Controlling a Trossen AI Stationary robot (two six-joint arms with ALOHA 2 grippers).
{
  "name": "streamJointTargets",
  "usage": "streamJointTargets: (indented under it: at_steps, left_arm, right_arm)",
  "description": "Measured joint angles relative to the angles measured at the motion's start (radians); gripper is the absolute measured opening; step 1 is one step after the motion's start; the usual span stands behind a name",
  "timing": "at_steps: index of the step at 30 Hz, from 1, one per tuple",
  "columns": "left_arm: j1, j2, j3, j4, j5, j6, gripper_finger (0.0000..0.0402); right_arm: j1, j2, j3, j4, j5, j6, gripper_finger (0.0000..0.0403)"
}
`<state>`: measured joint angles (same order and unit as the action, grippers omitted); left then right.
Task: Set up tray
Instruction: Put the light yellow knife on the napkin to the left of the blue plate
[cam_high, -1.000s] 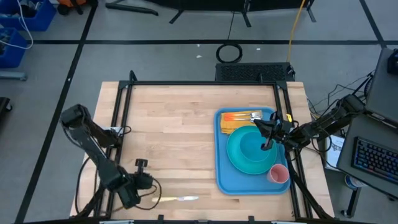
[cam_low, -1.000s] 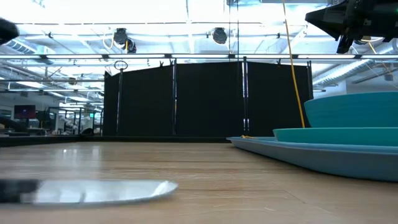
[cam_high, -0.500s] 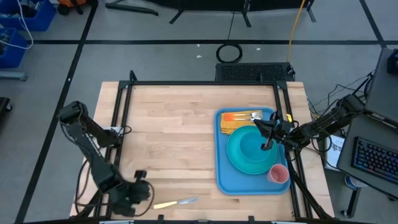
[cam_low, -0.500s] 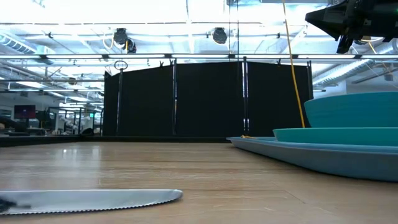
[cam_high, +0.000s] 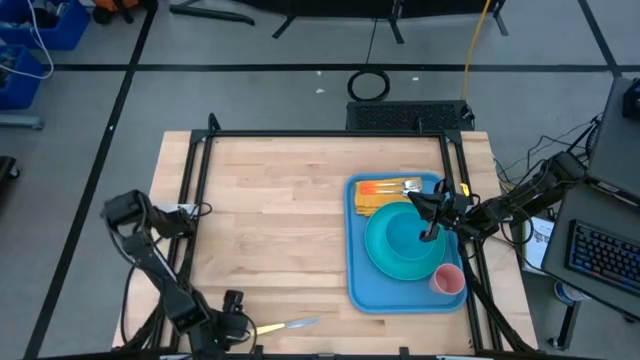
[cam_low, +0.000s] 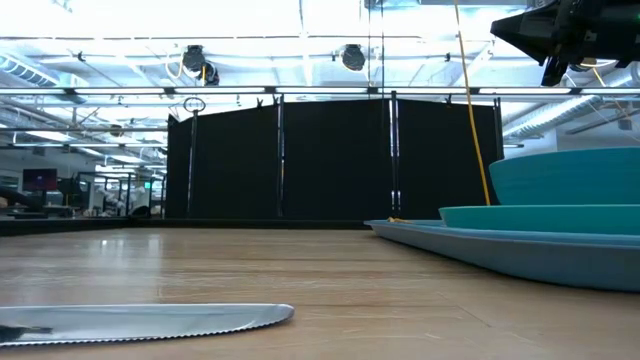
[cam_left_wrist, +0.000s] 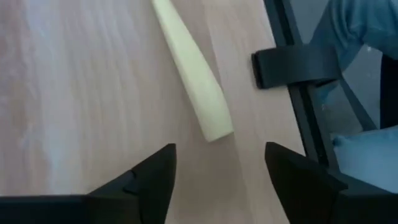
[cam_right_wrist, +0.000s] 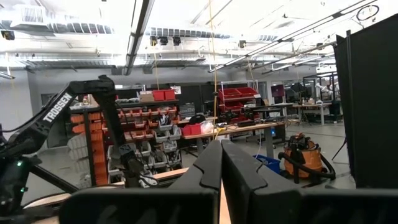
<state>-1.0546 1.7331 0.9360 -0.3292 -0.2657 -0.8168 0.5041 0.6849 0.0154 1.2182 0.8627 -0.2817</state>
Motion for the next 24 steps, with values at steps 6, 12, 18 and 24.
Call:
streamJointTargets:
  at_steps: [6,12,18,24]
  left_arm:
    - [-0.001,0.029,0.0,0.007,-0.067,-0.039,0.027]
    - [-0.003,0.033,0.001,0.077,-0.082,-0.017,0.0251]
    - [0.0,0.033,0.001,0.076,-0.082,-0.002,0.0228]
    - [0.0,0.033,0.001,0.105,-0.076,0.015,0.0219]
  right_arm:
    - [0.0,0.0,0.0,0.0,0.0,0.0,0.0]
    - [0.0,0.0,0.0,0.0,0.0,0.0,0.0]
    - [0.0,0.0,0.0,0.0,0.0,0.0,0.0]
    - [0.0,0.0,0.0,0.0,0.0,0.0,0.0]
